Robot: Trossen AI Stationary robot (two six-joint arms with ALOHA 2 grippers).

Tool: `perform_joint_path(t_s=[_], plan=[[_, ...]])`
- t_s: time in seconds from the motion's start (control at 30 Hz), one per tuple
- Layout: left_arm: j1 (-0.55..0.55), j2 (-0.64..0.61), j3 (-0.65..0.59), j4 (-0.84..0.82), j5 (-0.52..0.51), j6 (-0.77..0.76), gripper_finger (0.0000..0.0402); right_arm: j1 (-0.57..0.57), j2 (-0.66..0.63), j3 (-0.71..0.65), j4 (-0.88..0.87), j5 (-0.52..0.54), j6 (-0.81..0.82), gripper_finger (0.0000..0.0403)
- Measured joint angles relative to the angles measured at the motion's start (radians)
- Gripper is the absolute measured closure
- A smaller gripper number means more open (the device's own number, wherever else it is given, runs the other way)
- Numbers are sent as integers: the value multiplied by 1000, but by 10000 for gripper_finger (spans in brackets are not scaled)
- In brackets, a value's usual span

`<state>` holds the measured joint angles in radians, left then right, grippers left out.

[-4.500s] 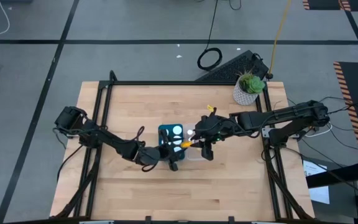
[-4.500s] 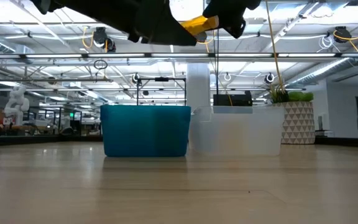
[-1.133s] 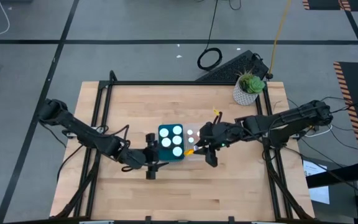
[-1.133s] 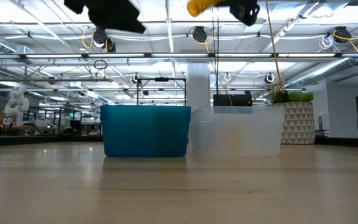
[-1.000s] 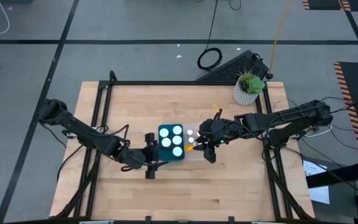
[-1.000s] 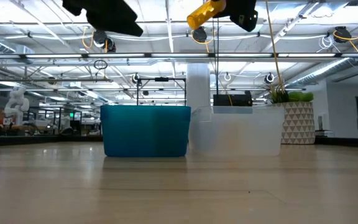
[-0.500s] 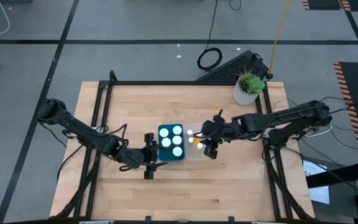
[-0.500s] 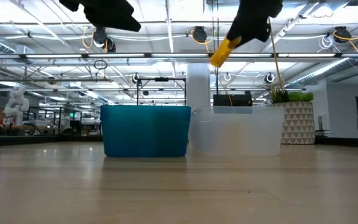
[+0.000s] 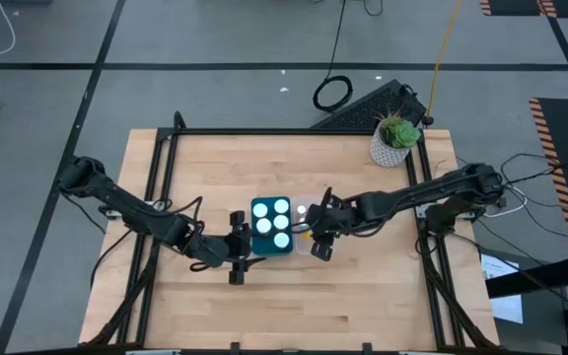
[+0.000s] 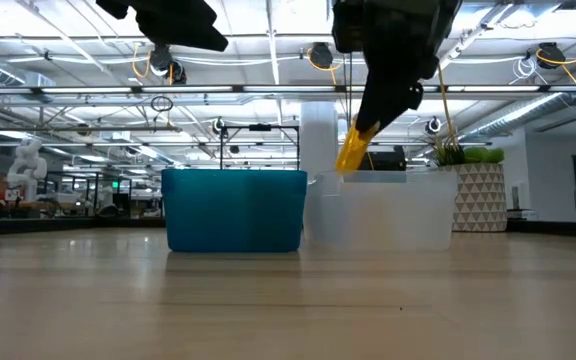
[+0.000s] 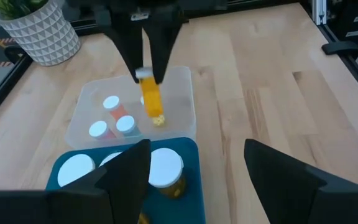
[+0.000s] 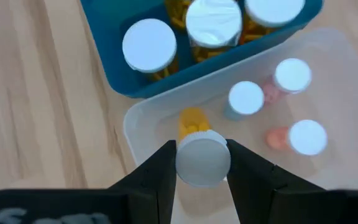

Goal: Pick and place medicine bottles into bin by pill shape (circle, oval)
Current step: Put the small orange pill bottle into the transparent bin

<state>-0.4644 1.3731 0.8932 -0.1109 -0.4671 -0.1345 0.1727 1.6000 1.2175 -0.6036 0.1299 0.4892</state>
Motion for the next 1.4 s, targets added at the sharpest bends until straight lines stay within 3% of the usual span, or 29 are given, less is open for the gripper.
perform_joint_path(t_s=[0.4, 1.4], plan=[[0, 0, 0, 8, 5, 0, 142, -1, 117, 0, 10, -7, -36, 281], [0, 0, 0, 57, 6, 35, 142, 39, 162, -1, 76, 0, -342, 280]])
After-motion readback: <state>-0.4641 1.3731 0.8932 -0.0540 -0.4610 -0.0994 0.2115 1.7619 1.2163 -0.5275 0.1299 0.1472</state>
